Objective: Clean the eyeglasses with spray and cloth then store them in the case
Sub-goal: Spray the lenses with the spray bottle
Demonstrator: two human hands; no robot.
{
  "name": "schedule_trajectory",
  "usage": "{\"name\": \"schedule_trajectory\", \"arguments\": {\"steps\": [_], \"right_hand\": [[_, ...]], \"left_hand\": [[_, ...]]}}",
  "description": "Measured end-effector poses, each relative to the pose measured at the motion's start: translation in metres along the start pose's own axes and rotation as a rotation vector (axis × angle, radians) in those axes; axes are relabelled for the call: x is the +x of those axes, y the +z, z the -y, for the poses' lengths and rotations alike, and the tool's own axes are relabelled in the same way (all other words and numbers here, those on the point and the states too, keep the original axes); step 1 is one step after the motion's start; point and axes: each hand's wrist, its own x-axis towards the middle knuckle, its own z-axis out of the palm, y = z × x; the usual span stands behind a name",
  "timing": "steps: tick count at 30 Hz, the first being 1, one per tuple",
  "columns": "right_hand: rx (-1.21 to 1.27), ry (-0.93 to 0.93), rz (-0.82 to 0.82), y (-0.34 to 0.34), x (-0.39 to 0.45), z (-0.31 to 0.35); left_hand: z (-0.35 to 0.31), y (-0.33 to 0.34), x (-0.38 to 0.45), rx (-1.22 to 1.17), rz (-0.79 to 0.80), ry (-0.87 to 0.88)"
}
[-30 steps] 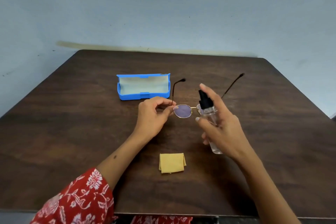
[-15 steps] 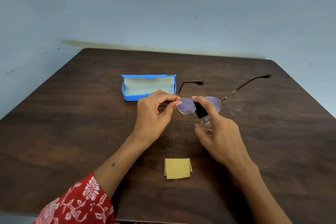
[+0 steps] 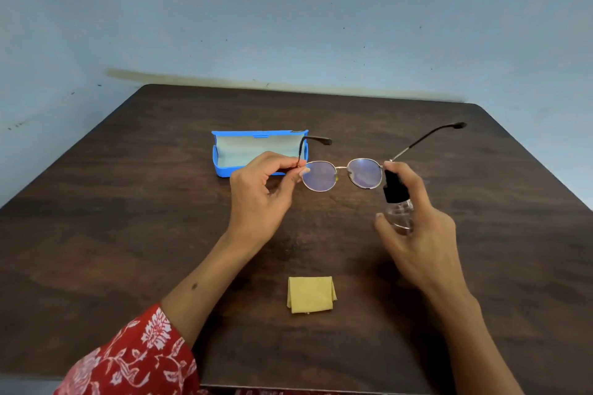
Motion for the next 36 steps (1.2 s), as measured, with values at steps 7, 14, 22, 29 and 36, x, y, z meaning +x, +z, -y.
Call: {"name": "schedule_trajectory", "arguments": {"steps": [7, 14, 22, 29, 36], "right_hand": [[-0.078, -0.004, 0.006, 0.001, 0.001, 0.001], [0.070, -0.002, -0.095, 0.005, 0.000, -0.003], [0.370, 0.183, -0.285, 0.009, 0.035, -0.001], [0.260, 0.219, -0.167, 0.027, 0.082, -0.017], [0.282, 0.329, -0.131, 0.034, 0.091, -0.020]], "left_hand": [[-0.001, -0.002, 0.001, 0.002, -0.007, -0.003], [0.001, -0.003, 0.001, 0.012, -0.022, -0.011], [0.009, -0.003, 0.004, 0.044, -0.078, -0.087], [0.017, -0.006, 0.006, 0.076, -0.096, -0.127], [0.018, -0.005, 0.006, 0.069, -0.096, -0.161]]}}
